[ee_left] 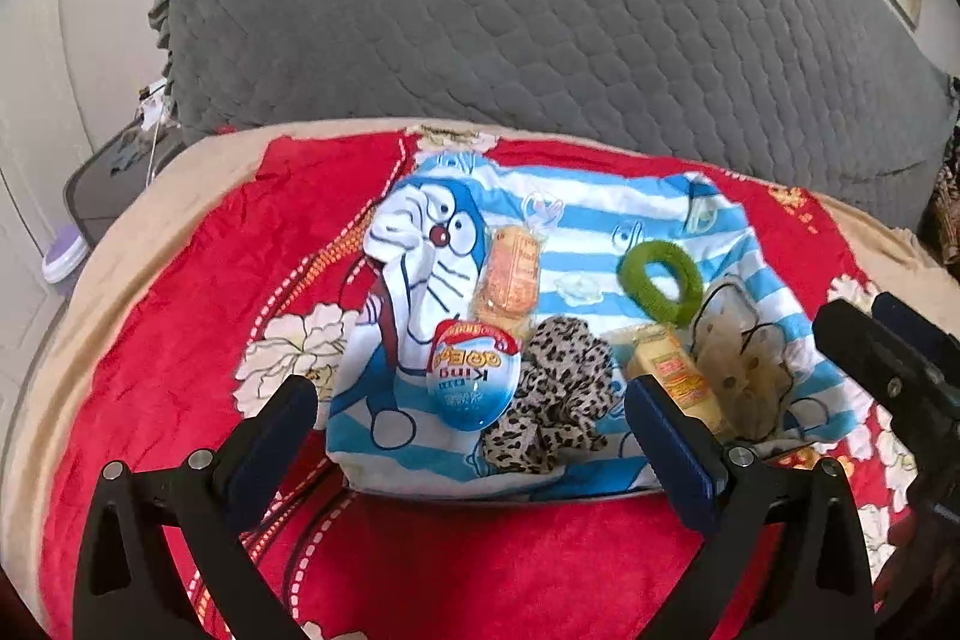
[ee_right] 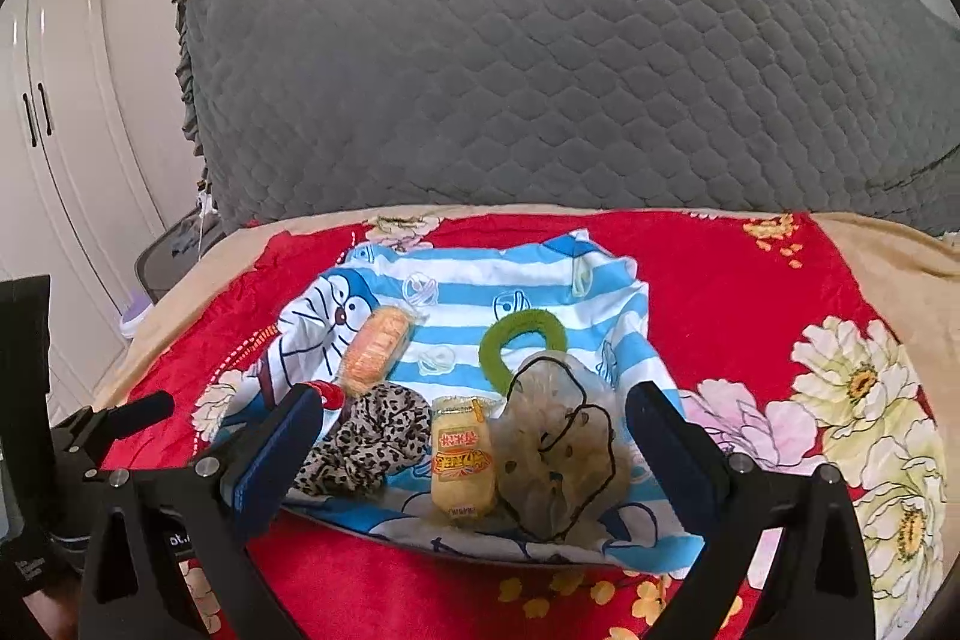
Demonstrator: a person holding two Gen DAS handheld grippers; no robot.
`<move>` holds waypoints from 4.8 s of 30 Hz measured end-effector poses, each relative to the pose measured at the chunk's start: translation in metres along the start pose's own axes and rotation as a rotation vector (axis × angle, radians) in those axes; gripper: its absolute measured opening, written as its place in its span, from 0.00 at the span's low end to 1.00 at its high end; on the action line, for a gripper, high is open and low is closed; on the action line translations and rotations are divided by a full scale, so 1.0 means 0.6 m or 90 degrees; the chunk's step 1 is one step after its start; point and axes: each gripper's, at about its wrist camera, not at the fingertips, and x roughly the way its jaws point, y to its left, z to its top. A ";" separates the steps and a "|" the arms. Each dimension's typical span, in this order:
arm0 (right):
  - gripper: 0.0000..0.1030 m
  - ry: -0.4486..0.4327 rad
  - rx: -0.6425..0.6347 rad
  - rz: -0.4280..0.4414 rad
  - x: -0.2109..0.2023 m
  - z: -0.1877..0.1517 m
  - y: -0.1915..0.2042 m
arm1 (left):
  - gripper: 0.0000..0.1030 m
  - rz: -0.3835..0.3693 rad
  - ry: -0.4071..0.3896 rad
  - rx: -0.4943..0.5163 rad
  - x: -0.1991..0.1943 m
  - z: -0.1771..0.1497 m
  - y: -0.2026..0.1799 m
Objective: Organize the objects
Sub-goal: 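Withdraw both open grippers back from the tray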
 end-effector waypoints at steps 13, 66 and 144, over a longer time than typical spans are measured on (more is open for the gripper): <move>0.99 -0.032 -0.004 0.006 -0.077 0.001 0.016 | 0.99 -0.001 -0.040 -0.010 -0.082 0.016 0.004; 0.99 -0.141 -0.050 -0.015 -0.285 -0.101 0.059 | 0.99 -0.003 -0.092 0.025 -0.269 -0.125 -0.014; 0.99 0.064 -0.008 -0.105 -0.172 -0.299 0.024 | 0.99 -0.008 0.017 0.017 -0.149 -0.285 0.025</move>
